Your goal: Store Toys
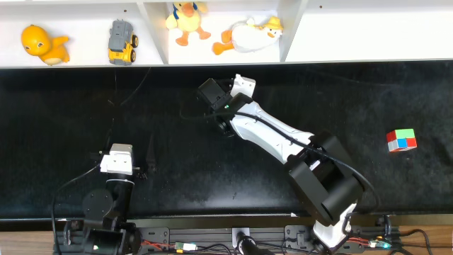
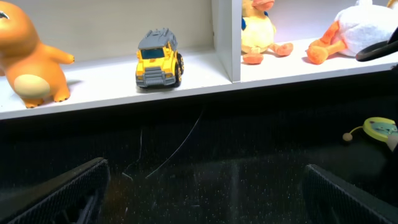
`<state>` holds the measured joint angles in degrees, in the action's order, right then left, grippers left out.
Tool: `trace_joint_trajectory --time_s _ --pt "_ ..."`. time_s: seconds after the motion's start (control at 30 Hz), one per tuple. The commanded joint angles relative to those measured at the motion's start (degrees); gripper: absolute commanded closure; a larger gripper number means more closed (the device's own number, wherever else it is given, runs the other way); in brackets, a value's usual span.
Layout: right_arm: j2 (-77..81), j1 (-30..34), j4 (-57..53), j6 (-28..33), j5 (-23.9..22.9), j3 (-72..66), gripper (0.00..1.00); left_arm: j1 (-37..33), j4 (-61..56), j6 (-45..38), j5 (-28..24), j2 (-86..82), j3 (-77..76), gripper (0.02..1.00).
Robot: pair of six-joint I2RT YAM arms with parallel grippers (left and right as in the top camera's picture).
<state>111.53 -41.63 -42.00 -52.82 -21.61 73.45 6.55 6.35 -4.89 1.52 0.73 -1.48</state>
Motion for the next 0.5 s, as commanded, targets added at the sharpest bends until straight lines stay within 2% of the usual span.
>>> trace_joint_trajectory --time_s 0.03,0.27,0.4,0.5 --pt "-5.5 0.6 -1.6 3.2 0.2 -0.3 0.958 -0.2 -0.2 -1.0 -0.5 -0.6 0.3 0.02" --pt "-19.1 6.8 -2.9 6.9 4.1 -11.4 0.958 -0.2 -0.2 -1.0 -0.5 -0.6 0.3 0.02" --pt "-29.7 11.0 -5.8 13.0 5.6 -18.0 0.956 -0.2 -0.2 -1.0 -0.5 -0.6 0.3 0.02" --pt "-35.9 13.9 -9.6 21.1 5.5 -18.8 0.956 -0.2 -0.2 -1.0 -0.5 -0.6 0.3 0.02"
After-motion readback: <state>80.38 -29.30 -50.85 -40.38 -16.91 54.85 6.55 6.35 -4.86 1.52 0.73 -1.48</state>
